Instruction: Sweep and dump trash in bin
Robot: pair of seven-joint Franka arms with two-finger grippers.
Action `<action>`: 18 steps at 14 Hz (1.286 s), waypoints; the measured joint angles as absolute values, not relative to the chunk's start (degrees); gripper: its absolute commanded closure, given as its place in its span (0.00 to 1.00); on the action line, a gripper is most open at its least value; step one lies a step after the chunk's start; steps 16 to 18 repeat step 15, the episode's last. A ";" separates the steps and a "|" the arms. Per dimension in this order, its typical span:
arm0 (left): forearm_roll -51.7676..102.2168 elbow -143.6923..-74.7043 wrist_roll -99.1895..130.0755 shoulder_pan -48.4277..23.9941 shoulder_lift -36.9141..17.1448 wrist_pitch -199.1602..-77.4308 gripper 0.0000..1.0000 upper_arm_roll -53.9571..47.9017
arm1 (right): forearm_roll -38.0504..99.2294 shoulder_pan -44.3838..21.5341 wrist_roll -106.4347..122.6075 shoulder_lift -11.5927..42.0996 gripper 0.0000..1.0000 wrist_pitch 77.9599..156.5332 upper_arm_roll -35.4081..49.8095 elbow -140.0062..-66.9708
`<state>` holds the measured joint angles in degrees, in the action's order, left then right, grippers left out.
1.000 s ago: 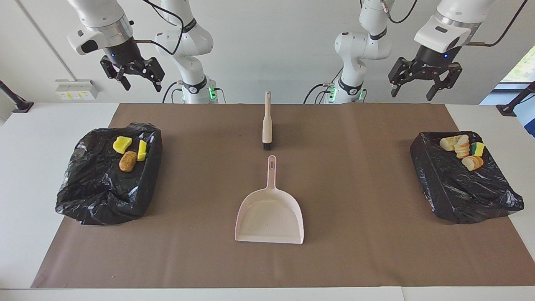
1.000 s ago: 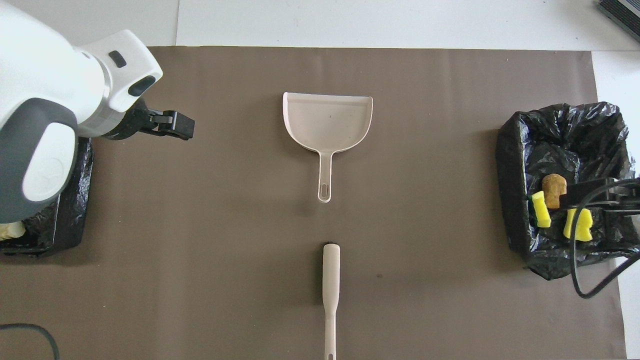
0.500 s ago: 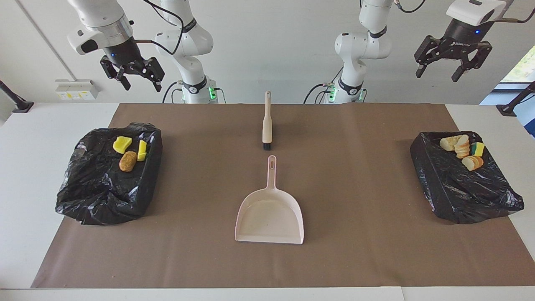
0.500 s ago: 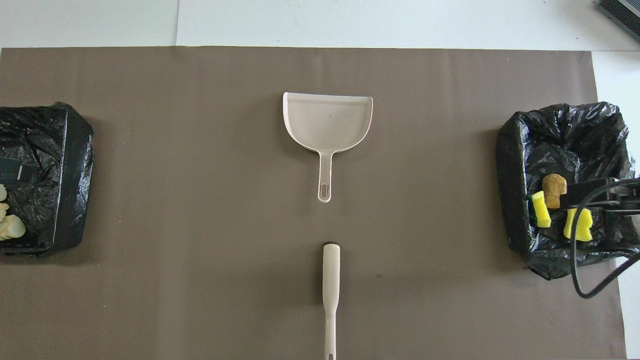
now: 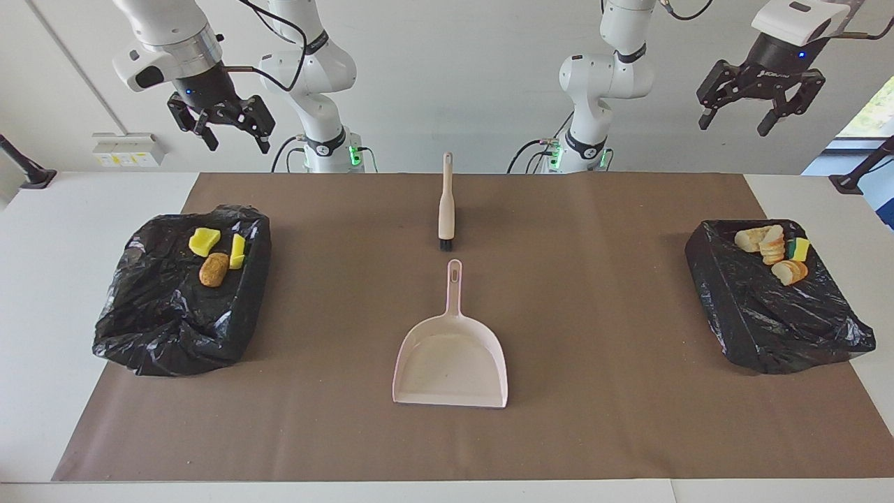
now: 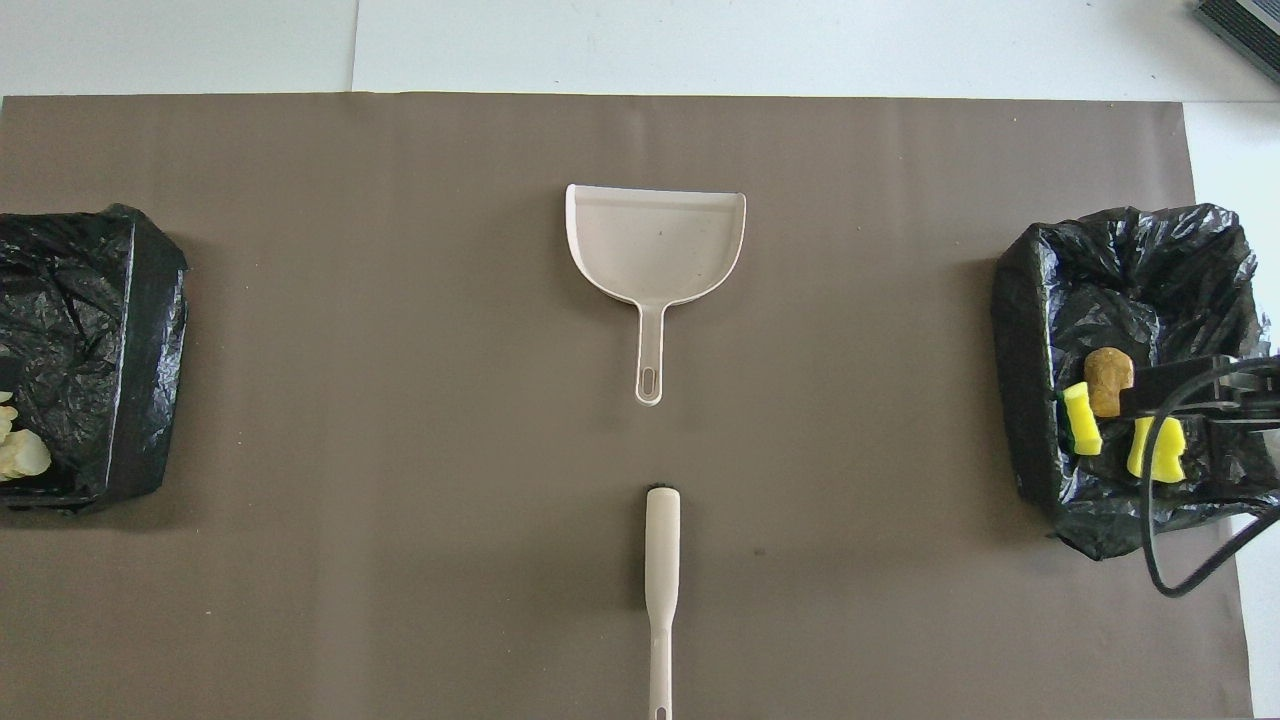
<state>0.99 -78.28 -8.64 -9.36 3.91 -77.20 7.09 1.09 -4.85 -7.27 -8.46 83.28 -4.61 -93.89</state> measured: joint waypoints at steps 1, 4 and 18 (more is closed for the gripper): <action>0.99 -78.29 -8.64 -9.24 3.91 -77.20 0.00 7.09 | 1.09 -4.85 -7.27 -8.46 0.00 83.28 -4.61 -93.89; 0.99 -78.29 -8.64 -9.22 3.91 -77.19 0.00 7.05 | 1.09 -4.85 -7.27 -8.46 0.00 83.28 -4.61 -93.88; 0.99 -78.32 -8.78 -3.21 3.30 -76.25 0.00 0.87 | 1.09 -4.85 -7.27 -8.46 0.00 83.24 -4.61 -93.88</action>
